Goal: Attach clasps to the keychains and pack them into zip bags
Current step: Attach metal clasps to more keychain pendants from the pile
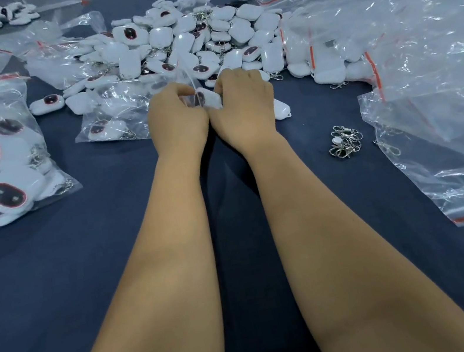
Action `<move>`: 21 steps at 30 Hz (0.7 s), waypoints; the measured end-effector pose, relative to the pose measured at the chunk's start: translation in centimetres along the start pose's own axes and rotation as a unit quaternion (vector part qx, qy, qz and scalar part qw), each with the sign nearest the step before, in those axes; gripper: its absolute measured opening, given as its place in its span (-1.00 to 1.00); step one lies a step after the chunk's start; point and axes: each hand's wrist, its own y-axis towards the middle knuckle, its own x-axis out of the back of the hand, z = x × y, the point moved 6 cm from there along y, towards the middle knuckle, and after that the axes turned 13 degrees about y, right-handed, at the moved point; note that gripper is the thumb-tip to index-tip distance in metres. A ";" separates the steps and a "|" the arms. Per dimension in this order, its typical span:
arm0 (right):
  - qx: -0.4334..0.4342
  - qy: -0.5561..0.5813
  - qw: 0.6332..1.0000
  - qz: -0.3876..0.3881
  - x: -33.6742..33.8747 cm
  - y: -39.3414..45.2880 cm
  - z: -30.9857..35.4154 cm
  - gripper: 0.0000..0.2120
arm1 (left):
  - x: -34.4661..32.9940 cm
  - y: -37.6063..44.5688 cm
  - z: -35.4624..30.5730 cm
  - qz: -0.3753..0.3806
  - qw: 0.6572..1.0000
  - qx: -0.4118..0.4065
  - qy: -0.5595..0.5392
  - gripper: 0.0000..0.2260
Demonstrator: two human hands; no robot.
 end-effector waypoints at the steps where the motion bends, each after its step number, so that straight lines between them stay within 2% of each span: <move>1: 0.006 0.034 0.999 -0.015 0.4 -0.1 0.3 -0.85 | 0.1 -0.1 -0.1 -0.005 1.000 0.001 0.000 -0.72; 3: -0.020 0.163 0.985 -0.058 1.1 -0.5 0.5 -0.88 | 0.3 -0.2 -0.4 -0.012 1.000 0.001 0.006 -0.78; 6: -0.098 0.392 0.906 -0.127 1.5 -1.1 0.4 -0.89 | 0.4 -0.3 -0.8 -0.015 0.999 -0.007 0.046 -0.85; 9: -0.150 0.530 0.829 -0.097 0.2 -1.1 0.6 -0.86 | 0.1 -0.3 -0.9 0.009 0.999 -0.025 0.039 -0.86; 12: -0.180 0.584 0.790 -0.049 -1.0 -1.1 0.1 -0.84 | 0.0 -0.3 -0.6 0.023 0.999 -0.018 -0.019 -0.79; 14: -0.201 0.600 0.774 -0.026 -1.4 -1.2 -0.3 -0.76 | 0.1 -0.3 -0.3 0.025 0.998 -0.010 -0.063 -0.73; 16: -0.198 0.604 0.772 -0.009 -1.4 -1.1 -0.5 -0.67 | 0.3 -0.4 -0.3 0.027 0.994 -0.006 -0.105 -0.73; 21: -0.197 0.571 0.797 0.004 -1.4 -1.1 -0.6 -0.66 | 0.2 -0.6 -0.4 0.057 0.982 0.027 -0.179 -0.71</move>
